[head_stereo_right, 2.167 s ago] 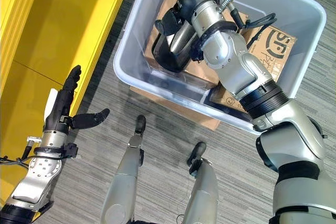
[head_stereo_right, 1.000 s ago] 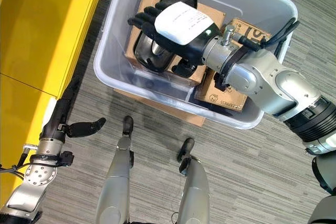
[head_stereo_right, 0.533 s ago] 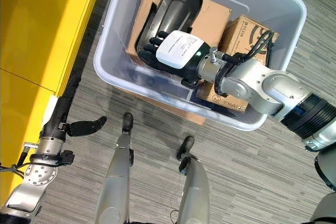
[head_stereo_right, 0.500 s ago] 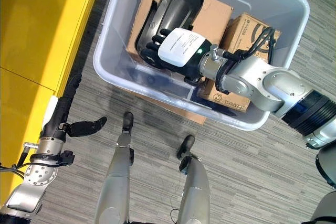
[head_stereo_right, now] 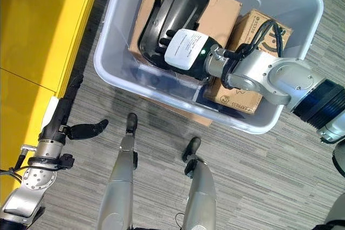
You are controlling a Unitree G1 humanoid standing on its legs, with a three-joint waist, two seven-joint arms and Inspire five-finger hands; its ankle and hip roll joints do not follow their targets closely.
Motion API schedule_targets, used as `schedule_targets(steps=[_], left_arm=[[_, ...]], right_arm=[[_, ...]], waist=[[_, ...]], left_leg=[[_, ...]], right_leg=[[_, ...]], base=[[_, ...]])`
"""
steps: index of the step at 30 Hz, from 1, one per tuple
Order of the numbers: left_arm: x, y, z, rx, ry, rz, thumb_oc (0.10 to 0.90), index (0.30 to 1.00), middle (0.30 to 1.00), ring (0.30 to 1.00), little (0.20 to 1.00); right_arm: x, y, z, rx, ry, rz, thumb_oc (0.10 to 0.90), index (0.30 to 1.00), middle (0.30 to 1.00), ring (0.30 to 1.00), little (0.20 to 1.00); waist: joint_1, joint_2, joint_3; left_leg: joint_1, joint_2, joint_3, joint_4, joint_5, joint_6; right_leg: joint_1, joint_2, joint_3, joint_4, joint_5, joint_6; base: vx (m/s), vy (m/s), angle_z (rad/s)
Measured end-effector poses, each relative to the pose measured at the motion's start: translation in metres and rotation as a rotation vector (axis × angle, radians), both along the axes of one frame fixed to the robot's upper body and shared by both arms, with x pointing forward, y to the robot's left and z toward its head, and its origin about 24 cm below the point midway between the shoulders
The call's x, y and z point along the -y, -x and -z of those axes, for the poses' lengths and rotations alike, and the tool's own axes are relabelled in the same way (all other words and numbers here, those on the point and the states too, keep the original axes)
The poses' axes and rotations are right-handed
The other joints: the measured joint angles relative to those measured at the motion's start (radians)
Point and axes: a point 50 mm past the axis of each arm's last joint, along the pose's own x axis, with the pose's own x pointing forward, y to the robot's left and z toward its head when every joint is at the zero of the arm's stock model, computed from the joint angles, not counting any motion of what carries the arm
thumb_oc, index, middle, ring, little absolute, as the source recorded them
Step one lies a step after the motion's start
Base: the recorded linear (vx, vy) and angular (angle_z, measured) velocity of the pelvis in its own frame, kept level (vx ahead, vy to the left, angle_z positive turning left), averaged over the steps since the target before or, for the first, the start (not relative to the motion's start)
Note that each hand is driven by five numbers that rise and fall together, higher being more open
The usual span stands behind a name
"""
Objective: Move parts from the plastic box to the shelf.
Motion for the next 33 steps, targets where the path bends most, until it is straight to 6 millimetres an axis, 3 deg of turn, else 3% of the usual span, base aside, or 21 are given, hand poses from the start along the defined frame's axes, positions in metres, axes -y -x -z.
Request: schedule_targets(steps=[33], left_arm=[[-0.001,0.001,-0.001,0.018,0.006,-0.013,0.9,1.0,1.0,1.0,1.0]], right_arm=[[0.037,-0.014,-0.032,0.208,-0.016,0.127,0.9,1.0,1.0,1.0,1.0]], waist=[[0.004,0.002,-0.001]], left_leg=[[-0.061,-0.015,0.005,0.002,0.006,0.004]], right_leg=[[-0.075,-0.016,0.013,0.023,-0.003,0.003]], base=[[0.01,0.0,0.0]])
